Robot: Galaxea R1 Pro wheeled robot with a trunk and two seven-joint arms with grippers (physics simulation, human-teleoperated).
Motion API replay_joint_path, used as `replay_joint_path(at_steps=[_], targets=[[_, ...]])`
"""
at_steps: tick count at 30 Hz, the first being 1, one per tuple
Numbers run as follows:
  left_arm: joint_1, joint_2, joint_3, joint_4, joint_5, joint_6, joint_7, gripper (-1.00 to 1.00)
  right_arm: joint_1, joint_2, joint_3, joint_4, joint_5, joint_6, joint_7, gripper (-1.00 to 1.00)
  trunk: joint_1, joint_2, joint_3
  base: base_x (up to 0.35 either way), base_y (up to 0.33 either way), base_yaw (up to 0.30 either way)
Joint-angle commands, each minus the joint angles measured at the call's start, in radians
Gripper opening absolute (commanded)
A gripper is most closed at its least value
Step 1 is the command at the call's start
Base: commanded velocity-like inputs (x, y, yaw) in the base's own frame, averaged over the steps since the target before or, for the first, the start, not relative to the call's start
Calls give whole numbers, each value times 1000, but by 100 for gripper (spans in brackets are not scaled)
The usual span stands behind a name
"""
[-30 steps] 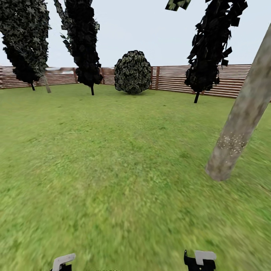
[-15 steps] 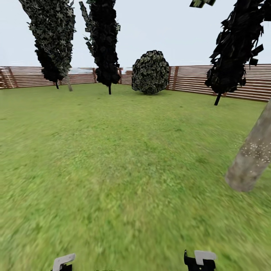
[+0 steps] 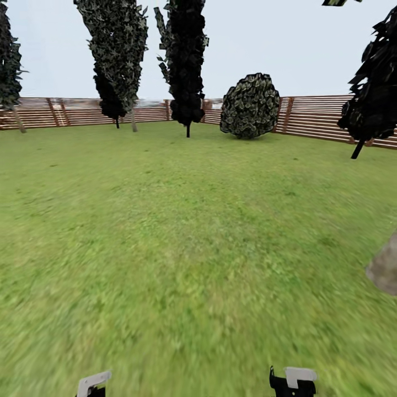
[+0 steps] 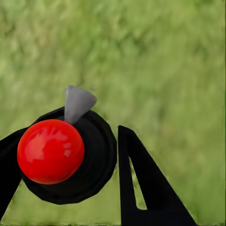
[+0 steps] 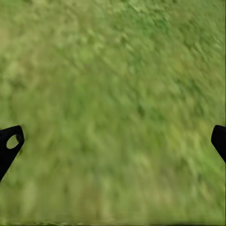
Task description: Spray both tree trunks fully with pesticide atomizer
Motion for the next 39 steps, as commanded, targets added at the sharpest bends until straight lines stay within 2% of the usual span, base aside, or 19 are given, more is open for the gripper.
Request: replay_joint_path(at_steps=[1,39], targets=[[-1,0,-8,1,7,-3,2,-100,0,0,-7,1,11,-3,-4,100,-1,0,-1,-182,175,282],[-1,-1,-9,1,1,-3,3,-100,0,0,-7,1,12,-2,-4,100,-1,0,-1,-7,6,282]])
